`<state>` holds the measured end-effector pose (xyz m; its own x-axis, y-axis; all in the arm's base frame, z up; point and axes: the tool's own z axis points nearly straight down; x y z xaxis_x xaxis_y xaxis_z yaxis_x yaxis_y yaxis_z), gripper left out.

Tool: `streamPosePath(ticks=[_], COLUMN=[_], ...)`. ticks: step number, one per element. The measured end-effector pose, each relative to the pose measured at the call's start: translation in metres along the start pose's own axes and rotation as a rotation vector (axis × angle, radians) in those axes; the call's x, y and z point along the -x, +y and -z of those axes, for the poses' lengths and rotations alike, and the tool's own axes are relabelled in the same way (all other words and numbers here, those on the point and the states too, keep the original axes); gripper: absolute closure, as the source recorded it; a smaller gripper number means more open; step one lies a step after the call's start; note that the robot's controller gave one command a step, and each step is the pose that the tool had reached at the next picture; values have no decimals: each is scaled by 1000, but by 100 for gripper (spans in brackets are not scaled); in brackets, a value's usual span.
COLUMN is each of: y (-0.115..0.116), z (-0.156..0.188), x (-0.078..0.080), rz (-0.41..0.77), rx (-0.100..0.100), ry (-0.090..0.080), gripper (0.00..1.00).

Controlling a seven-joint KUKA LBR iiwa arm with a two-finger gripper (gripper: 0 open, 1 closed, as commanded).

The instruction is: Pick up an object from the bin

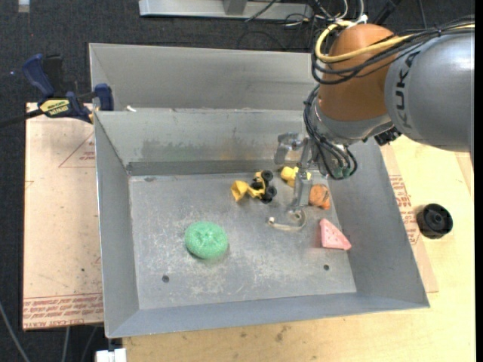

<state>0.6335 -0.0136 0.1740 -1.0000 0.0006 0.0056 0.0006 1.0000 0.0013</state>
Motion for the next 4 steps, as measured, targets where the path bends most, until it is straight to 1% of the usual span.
streamPosePath(ticks=[1, 2, 3, 4], y=[0, 8, 13, 29], z=[5, -43, -62, -50], x=[2, 7, 7, 6], rz=[0, -123, -187, -227], rx=[0, 1, 1, 1], ry=[-8, -11, -5, -9], gripper=[0, 0, 0, 0])
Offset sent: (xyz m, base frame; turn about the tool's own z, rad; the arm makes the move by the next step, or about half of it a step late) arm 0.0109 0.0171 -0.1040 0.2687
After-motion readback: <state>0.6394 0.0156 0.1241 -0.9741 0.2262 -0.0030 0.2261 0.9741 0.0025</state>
